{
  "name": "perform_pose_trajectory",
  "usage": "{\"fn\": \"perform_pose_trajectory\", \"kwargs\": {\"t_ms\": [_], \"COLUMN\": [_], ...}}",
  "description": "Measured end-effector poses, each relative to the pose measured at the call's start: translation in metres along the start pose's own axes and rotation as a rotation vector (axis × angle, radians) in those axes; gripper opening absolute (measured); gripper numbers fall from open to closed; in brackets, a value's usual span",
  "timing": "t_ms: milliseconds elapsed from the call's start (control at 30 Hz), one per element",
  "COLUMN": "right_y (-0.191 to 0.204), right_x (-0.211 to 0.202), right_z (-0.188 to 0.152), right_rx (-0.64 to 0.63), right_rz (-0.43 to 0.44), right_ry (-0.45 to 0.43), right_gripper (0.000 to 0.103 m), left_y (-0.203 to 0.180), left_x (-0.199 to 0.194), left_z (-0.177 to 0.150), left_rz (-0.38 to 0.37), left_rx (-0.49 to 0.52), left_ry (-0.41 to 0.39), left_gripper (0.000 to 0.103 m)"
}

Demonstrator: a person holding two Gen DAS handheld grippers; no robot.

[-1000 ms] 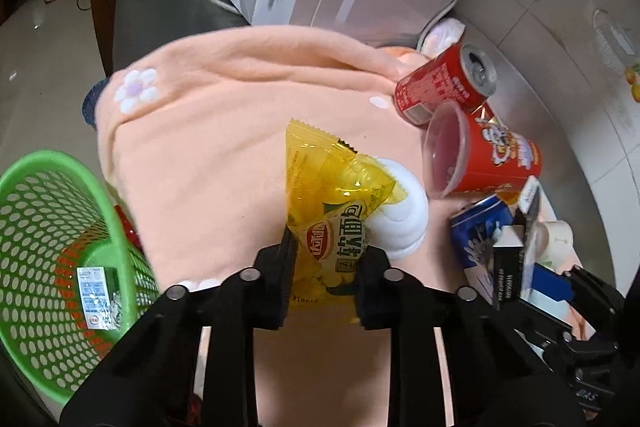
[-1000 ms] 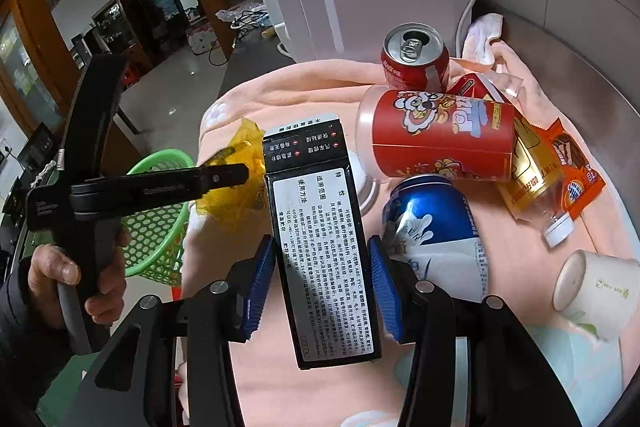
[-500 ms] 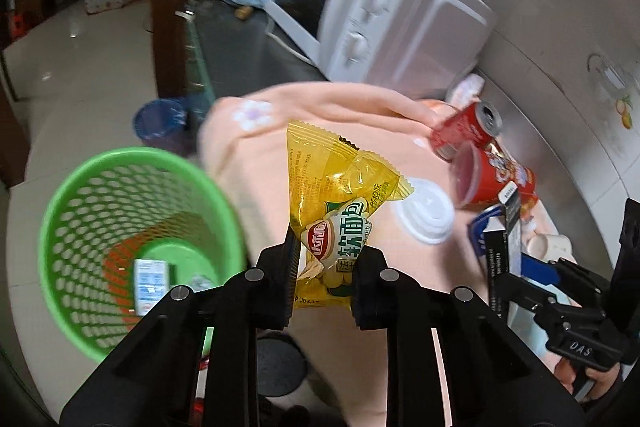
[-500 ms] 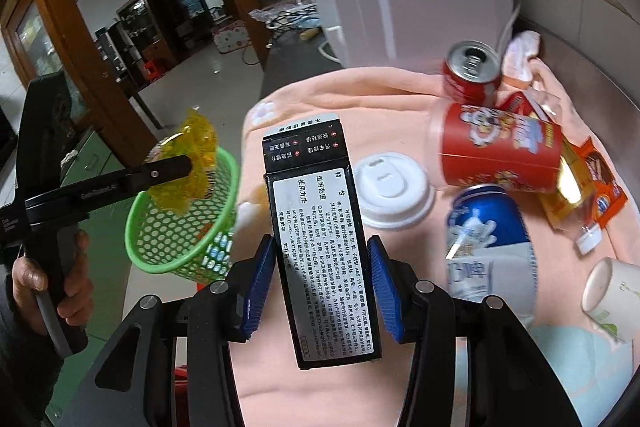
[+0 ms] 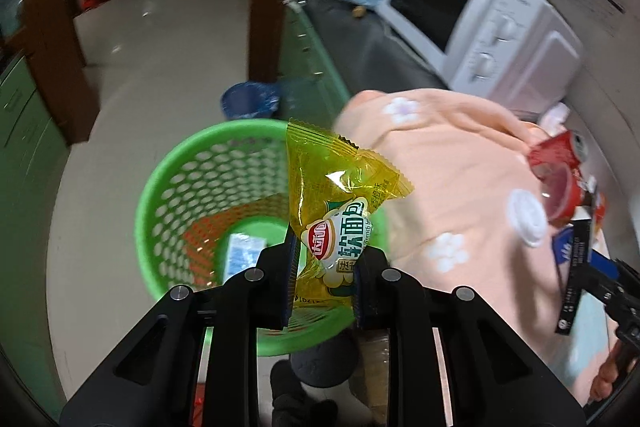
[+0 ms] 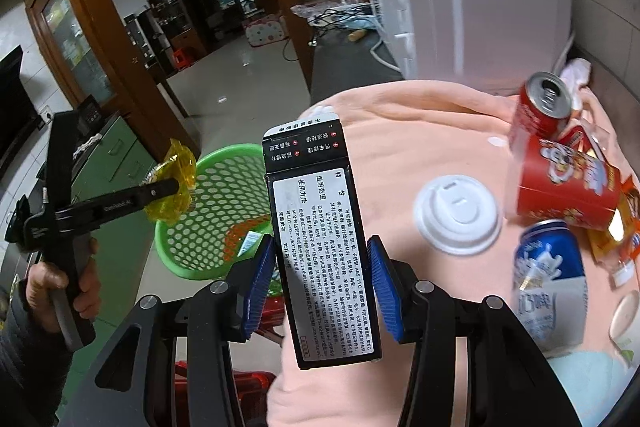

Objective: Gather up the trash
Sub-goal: 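Carry the chip bag into the basket and open the left tool while the right tool carries the box, then lower the black box into the green basket and open the right tool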

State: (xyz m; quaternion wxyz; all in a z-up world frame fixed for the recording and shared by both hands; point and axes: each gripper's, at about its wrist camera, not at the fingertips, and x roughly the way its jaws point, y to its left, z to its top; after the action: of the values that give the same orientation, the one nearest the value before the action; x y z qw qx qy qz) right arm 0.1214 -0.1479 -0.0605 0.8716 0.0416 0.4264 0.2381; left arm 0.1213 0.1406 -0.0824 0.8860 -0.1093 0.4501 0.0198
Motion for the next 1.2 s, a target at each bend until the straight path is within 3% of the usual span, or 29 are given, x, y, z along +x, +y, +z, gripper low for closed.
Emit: {"fn": "perform_pose_trajectory", "kwargs": {"t_ms": [67,133,233,500,1200], "right_y": [0.006,0.011,0.020,0.041,0.111], "right_x": [0.005,0.010,0.017,0.036,0.125], "right_z": [0.002,0.006,0.010,0.022,0.058], "right_rx": [-0.011,-0.020,-0.033,-0.056,-0.046], "right_rz": [0.010,0.018,0.033,0.084,0.209], "right_ry": [0.006,0.012,0.018,0.033,0.116], "right_gripper": [0.046,0.046,0.046,0.046,0.047], "left_y": [0.009,0.017,0.025,0.040,0.076], "left_x": [0.002,0.003,0.001,-0.008,-0.044], "left_z": [-0.001,-0.003,-0.005,-0.008,-0.019], "left_rz": [0.015,0.032,0.049,0.069,0.077], "left_rx": [-0.015,-0.031,-0.048,-0.086,-0.181], "left_ry": [0.006,0.010,0.005,-0.011,-0.069], "left_gripper": [0.025,0.037,0.047,0.057,0.061]}}
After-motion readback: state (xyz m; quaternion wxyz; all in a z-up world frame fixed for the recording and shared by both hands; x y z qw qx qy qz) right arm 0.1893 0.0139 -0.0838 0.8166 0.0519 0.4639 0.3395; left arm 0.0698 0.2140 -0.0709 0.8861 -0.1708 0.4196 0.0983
